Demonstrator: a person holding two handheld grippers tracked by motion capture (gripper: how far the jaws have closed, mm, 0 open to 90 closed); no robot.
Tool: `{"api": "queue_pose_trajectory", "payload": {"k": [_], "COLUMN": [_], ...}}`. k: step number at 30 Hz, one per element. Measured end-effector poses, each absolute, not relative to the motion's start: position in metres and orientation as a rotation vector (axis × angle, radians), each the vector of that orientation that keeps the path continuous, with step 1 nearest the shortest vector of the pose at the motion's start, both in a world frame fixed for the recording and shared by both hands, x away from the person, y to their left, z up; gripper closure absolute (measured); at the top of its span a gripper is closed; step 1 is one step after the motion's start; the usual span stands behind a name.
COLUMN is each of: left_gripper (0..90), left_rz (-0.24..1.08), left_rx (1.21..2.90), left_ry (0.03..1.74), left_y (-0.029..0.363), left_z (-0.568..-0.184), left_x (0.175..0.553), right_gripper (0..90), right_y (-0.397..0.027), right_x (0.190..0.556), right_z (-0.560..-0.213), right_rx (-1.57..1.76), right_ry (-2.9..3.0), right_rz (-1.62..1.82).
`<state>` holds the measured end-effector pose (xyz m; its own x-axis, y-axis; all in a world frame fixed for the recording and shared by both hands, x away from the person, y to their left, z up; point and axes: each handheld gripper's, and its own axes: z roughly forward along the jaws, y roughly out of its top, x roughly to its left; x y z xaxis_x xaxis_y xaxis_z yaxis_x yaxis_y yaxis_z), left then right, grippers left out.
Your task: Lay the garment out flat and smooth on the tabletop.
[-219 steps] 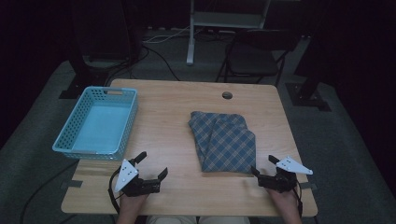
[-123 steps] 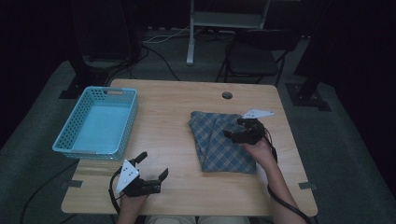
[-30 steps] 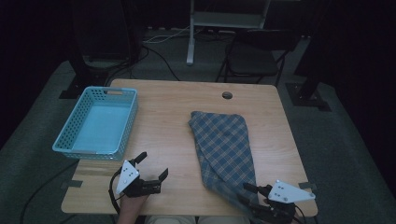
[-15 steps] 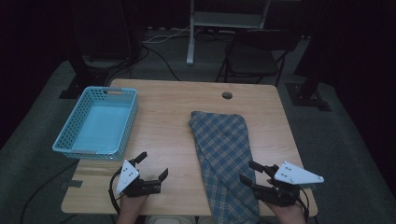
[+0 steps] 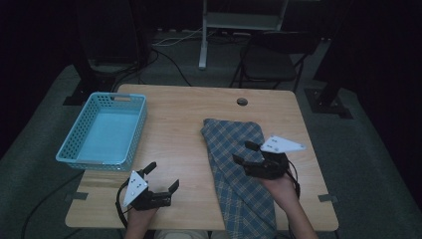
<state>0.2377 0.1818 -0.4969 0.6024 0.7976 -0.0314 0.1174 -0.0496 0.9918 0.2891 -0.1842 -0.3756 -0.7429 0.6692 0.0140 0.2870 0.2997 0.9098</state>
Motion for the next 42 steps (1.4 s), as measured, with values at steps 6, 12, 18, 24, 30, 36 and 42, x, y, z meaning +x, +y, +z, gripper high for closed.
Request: {"api": "queue_pose_trajectory", "payload": {"k": [6,12,18,24,30,36,42], "left_gripper": [1.7,1.6,1.7,1.6,1.7,1.6,1.7], "left_rz": [0.662,0.659,0.660,0.658,0.658,0.657,0.660], "left_rx": [1.547,1.545,1.544,1.546,1.539,1.538,1.539], "left_ry": [0.794,0.794,0.793,0.791,0.797,0.795,0.798], "left_y": [0.182,0.182,0.182,0.183,0.183,0.183,0.183], "left_z": [-0.497,-0.497,-0.497,-0.497,-0.497,-0.497,-0.497], "left_x": [0.238,0.238,0.237,0.237,0.237,0.237,0.237], "right_gripper": [38.0,39.7,41.4,41.1,40.5,40.3,35.4], "right_y": [-0.154,-0.126,-0.107,-0.089,-0.081,-0.078,-0.069], "right_x": [0.326,0.356,0.376,0.392,0.410,0.421,0.419], "right_z": [-0.385,-0.394,-0.403,-0.417,-0.436,-0.455,-0.468], "right_rx": [0.865,0.867,0.888,0.908,0.947,0.960,0.897], "right_ry": [2.280,2.334,2.363,2.400,2.410,2.428,2.417], "right_rz": [1.391,1.316,1.261,1.189,1.079,1.009,0.951]}}
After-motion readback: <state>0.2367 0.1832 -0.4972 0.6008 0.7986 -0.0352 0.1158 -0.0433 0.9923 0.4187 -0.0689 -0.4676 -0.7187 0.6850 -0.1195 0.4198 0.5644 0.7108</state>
